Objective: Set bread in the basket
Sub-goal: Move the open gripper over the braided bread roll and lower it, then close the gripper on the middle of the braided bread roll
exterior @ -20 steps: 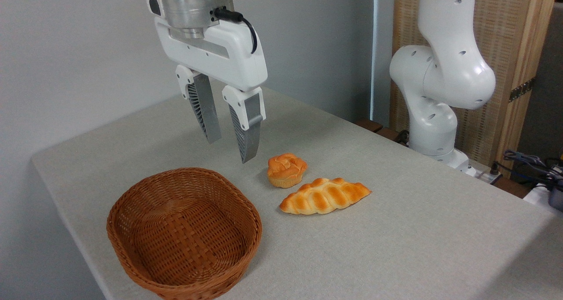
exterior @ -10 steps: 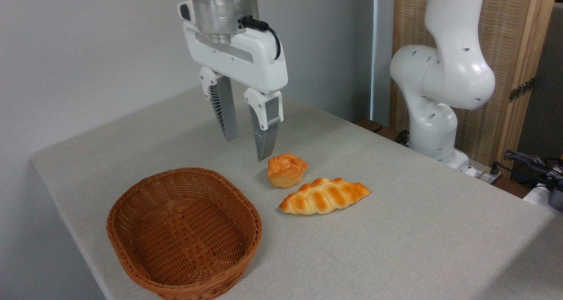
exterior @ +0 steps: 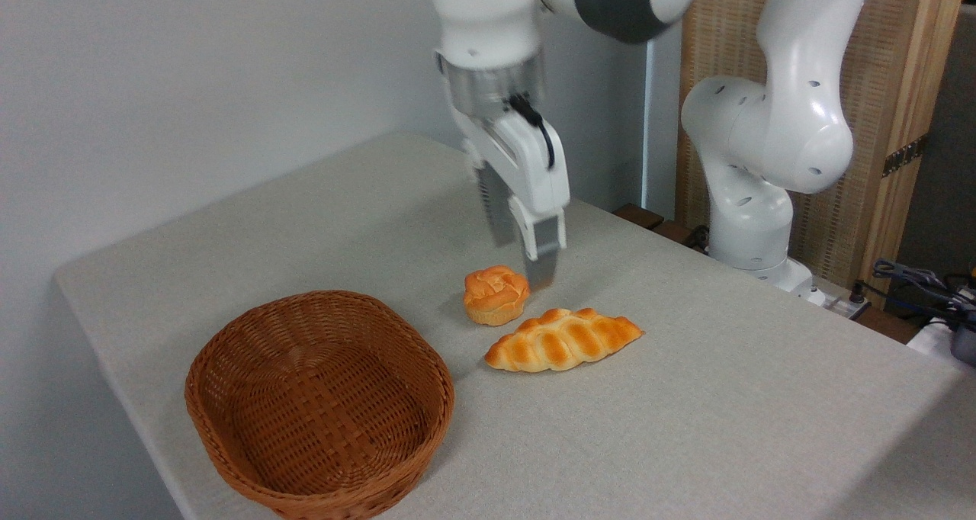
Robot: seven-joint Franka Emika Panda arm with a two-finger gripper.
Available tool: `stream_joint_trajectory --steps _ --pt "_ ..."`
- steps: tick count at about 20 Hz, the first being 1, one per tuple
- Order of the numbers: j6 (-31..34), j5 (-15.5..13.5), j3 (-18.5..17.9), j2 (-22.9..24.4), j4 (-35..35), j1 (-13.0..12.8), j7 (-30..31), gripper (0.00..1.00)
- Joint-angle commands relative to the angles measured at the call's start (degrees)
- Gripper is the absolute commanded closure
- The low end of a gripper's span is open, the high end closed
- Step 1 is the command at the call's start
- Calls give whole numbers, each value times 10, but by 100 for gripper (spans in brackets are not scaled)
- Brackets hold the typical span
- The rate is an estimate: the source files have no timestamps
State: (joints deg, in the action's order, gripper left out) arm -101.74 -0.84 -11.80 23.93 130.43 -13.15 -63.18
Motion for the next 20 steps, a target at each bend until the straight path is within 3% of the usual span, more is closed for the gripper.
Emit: stream_joint_trajectory --steps 1,6,20 --pt "-24 65 -12 31 68 -14 -90 0" --pt "-103 73 -31 31 112 -16 -103 0" --pt "-113 74 -31 27 135 -17 -103 0"
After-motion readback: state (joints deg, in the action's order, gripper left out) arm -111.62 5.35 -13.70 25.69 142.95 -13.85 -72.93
